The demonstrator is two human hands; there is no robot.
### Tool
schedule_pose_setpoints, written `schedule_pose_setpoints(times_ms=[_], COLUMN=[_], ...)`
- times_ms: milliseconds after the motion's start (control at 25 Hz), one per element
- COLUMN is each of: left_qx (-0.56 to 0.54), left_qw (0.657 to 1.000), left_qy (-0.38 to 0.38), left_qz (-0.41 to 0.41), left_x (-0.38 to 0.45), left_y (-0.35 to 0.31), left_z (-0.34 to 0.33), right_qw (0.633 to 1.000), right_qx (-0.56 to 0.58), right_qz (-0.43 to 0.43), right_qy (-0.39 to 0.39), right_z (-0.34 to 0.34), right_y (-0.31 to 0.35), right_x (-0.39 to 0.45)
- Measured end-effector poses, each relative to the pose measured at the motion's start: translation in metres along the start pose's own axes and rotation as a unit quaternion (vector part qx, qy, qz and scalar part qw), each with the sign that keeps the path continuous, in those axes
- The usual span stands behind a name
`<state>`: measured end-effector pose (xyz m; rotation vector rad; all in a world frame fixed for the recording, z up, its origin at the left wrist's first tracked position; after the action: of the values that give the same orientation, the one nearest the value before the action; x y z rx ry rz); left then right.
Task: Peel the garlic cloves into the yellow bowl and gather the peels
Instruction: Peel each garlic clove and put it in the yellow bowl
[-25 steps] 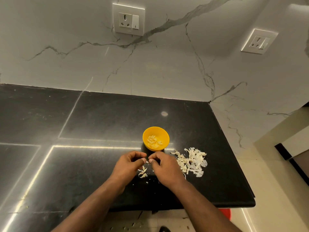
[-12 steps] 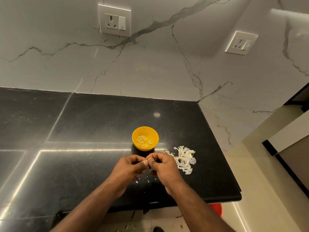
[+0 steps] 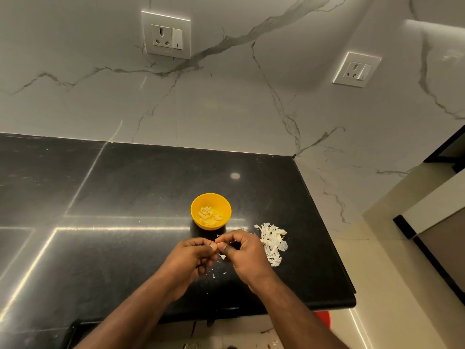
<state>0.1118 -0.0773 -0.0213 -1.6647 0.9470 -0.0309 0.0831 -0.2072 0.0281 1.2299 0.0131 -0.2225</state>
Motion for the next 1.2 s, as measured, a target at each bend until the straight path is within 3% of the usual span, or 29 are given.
schedule_pose_setpoints(times_ms=[200,480,720,880,1000,1200], left_qx=[-0.002,0.225,0.286,0.337,0.339,0.334], left_qw=[1.000,0.957,0.922,0.887,0.889,0.908], left_qy=[-0.004,-0.073,-0.101,-0.116,-0.123,-0.104], left_qz=[-0.013,-0.165,-0.240,-0.294,-0.282,-0.231], left_x=[0.001,-0.006,-0.019,-0.027,-0.025,-0.016], left_y=[0.001,-0.037,-0.049,-0.059,-0.059,-0.054], left_z=[0.001,0.009,0.009,0.006,0.010,0.013], right_qw=[0.998,0.974,0.899,0.879,0.898,0.957], right_qx=[-0.038,0.173,0.324,0.344,0.327,0.182], right_qz=[0.039,-0.146,-0.277,-0.299,-0.269,-0.200], right_qy=[-0.020,0.026,0.096,0.138,0.121,0.102], right_z=[0.006,-0.007,-0.027,-0.034,-0.032,-0.018], right_y=[0.006,-0.022,-0.034,-0.035,-0.031,-0.022], right_x=[0.000,0.003,-0.005,-0.006,-0.001,0.010])
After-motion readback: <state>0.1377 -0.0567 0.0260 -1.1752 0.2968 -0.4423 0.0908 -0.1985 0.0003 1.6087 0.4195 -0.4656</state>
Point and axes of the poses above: each hand's wrist, its own x-axis towards the middle knuckle, its own z-axis out of the back of the hand, y = z × x, the point moved 10 cm from there along x, towards the middle knuckle, and after that the axes turned 8 degrees about y, right-handed, at the moved point
